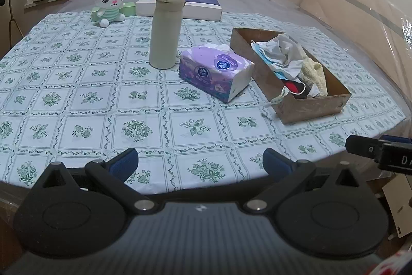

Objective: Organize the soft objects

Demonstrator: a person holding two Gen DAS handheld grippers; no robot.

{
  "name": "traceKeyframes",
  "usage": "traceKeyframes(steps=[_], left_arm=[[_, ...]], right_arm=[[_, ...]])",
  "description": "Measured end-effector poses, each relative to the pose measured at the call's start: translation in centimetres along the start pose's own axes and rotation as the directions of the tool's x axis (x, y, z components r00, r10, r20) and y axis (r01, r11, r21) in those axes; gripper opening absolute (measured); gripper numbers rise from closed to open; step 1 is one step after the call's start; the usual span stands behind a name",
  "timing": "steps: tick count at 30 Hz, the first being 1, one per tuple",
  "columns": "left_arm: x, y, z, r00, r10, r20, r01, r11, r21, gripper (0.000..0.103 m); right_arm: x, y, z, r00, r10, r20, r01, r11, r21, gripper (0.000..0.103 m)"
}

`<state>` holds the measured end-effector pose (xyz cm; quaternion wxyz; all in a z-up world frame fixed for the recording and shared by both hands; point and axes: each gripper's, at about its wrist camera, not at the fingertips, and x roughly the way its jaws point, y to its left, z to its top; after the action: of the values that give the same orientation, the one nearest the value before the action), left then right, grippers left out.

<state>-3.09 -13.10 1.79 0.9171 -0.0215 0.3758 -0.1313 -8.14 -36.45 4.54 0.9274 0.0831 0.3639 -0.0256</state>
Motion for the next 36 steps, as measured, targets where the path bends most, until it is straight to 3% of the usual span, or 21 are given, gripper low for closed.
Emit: traceKeyframes(steps=[36], left_arm=[[-0.09, -0.02, 0.06, 1.0, 0.0, 0.005, 0.0, 1.0, -0.002, 0.102]], right_arm=[[-0.02, -0.11, 0.14, 1.0, -0.007, 0.006, 0.007, 1.0, -0.007, 0.089]])
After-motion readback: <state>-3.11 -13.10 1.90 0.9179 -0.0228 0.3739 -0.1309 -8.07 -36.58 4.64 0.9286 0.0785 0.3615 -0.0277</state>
